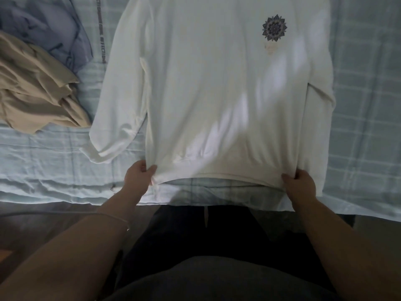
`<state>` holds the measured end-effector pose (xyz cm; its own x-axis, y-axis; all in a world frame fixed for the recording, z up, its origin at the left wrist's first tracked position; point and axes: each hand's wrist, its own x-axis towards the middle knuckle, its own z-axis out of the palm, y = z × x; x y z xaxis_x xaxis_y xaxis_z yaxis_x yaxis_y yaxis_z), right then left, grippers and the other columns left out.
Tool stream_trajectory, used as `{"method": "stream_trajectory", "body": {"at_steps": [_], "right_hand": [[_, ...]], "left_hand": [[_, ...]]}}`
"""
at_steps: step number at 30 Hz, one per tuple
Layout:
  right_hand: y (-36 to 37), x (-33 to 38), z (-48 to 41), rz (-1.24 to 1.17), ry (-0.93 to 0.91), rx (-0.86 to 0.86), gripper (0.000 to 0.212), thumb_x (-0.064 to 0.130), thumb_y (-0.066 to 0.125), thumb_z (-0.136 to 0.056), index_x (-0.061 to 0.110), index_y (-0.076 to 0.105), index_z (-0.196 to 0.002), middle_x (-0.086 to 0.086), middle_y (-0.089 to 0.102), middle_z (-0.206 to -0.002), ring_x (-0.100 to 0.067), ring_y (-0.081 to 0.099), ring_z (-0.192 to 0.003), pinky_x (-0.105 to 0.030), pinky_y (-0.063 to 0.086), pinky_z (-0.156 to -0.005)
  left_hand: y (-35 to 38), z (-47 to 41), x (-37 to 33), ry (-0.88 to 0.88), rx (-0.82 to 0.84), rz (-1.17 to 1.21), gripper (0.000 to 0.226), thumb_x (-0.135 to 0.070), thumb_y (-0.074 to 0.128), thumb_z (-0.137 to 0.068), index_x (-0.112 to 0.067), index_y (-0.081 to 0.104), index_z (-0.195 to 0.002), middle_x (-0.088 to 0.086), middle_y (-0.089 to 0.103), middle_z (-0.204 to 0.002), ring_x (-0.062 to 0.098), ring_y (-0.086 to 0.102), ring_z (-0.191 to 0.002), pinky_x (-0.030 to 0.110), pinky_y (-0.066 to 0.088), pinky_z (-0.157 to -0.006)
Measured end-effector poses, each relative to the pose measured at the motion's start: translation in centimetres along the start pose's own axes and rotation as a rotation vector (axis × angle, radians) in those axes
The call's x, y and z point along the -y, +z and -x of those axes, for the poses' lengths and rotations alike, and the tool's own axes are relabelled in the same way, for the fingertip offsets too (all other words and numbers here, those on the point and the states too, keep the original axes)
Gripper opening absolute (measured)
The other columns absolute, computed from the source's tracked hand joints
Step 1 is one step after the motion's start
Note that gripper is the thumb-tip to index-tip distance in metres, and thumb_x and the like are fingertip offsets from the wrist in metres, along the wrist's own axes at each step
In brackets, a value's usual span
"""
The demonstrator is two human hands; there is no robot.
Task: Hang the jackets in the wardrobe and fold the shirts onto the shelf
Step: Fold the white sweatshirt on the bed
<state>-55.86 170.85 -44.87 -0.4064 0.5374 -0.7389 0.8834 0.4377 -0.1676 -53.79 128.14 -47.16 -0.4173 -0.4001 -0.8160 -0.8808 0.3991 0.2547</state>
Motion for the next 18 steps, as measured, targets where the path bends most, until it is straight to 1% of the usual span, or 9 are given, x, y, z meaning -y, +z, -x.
{"method": "stream_trajectory", "body": {"at_steps": [2,4,6,9,11,13,15,16,18], "right_hand": [[0.6,0.6,0.0,0.032,-0.014,-0.008,0.041,0.017,0.062,-0.089,0.0,0.057,-0.126,-0.022,0.063,-0.118,-0.039,0.059,-0.106,-0.036,0.043,-0.082],[0.8,1.2,0.3,0.013,-0.001,-0.012,0.047,0.015,0.064,-0.088,0.0,0.05,-0.131,-0.021,0.059,-0.124,-0.038,0.057,-0.111,-0.033,0.039,-0.082],[0.7,1.8,1.0,0.007,-0.038,-0.037,0.051,0.009,0.063,-0.085,0.002,0.045,-0.131,-0.02,0.055,-0.125,-0.038,0.054,-0.114,-0.034,0.04,-0.084],[0.6,3.2,2.3,0.112,-0.254,-0.118,0.06,0.003,0.058,-0.08,0.004,0.04,-0.138,-0.018,0.044,-0.137,-0.037,0.042,-0.124,-0.045,0.039,-0.101],[1.0,4.7,2.8,0.155,-0.448,-0.145,0.065,0.001,0.057,-0.078,0.008,0.039,-0.141,-0.015,0.041,-0.142,-0.034,0.038,-0.129,-0.047,0.036,-0.107],[1.8,7.0,2.7,0.217,-0.617,-0.121,0.066,0.003,0.057,-0.078,0.009,0.041,-0.141,-0.014,0.043,-0.143,-0.034,0.039,-0.131,-0.046,0.035,-0.111],[3.1,9.8,2.7,0.274,-0.744,-0.063,0.065,0.004,0.057,-0.081,0.005,0.041,-0.144,-0.015,0.044,-0.146,-0.032,0.038,-0.136,-0.039,0.029,-0.115],[3.9,11.2,2.9,0.295,-0.783,-0.026,0.064,0.005,0.057,-0.084,0.005,0.04,-0.146,-0.015,0.043,-0.148,-0.031,0.036,-0.139,-0.036,0.025,-0.116],[5.8,14.1,3.5,0.342,-0.834,0.055,0.063,0.009,0.056,-0.09,0.008,0.036,-0.15,-0.01,0.037,-0.155,-0.025,0.029,-0.144,-0.032,0.02,-0.119]], "left_hand": [[0.3,0.1,-0.5,-0.006,-0.029,0.003,0.023,-0.035,0.066,-0.091,-0.014,0.063,-0.1,0.005,0.069,-0.087,0.029,0.067,-0.072,0.036,0.05,-0.061],[0.5,0.1,-0.7,-0.001,-0.029,-0.027,0.027,-0.039,0.066,-0.09,-0.015,0.061,-0.1,0.005,0.069,-0.088,0.03,0.067,-0.077,0.041,0.054,-0.067],[0.4,0.3,-1.1,0.006,-0.028,-0.068,0.031,-0.042,0.066,-0.088,-0.016,0.057,-0.102,0.002,0.067,-0.089,0.028,0.066,-0.081,0.043,0.055,-0.074],[-0.2,0.6,-2.0,-0.008,-0.085,-0.028,0.035,-0.04,0.069,-0.085,-0.017,0.053,-0.106,0.0,0.065,-0.095,0.027,0.066,-0.084,0.042,0.054,-0.079],[-0.9,0.8,-3.1,-0.017,-0.147,0.005,0.03,-0.034,0.066,-0.088,-0.015,0.052,-0.107,0.002,0.065,-0.095,0.022,0.063,-0.077,0.035,0.049,-0.07],[-1.7,0.8,-4.1,0.018,-0.211,0.014,0.024,-0.028,0.062,-0.09,-0.014,0.053,-0.108,0.001,0.064,-0.093,0.02,0.059,-0.072,0.032,0.042,-0.064],[-2.4,0.5,-4.9,0.1,-0.264,0.009,0.021,-0.023,0.058,-0.092,-0.016,0.053,-0.111,0.0,0.062,-0.099,0.021,0.058,-0.08,0.031,0.04,-0.071],[-2.7,0.2,-5.4,0.141,-0.279,0.007,0.021,-0.022,0.056,-0.092,-0.018,0.053,-0.112,-0.002,0.062,-0.101,0.021,0.058,-0.084,0.031,0.04,-0.073],[-3.4,-0.4,-6.1,0.178,-0.308,0.023,0.022,-0.02,0.054,-0.091,-0.021,0.052,-0.113,-0.005,0.06,-0.101,0.018,0.06,-0.083,0.029,0.039,-0.07]]}}
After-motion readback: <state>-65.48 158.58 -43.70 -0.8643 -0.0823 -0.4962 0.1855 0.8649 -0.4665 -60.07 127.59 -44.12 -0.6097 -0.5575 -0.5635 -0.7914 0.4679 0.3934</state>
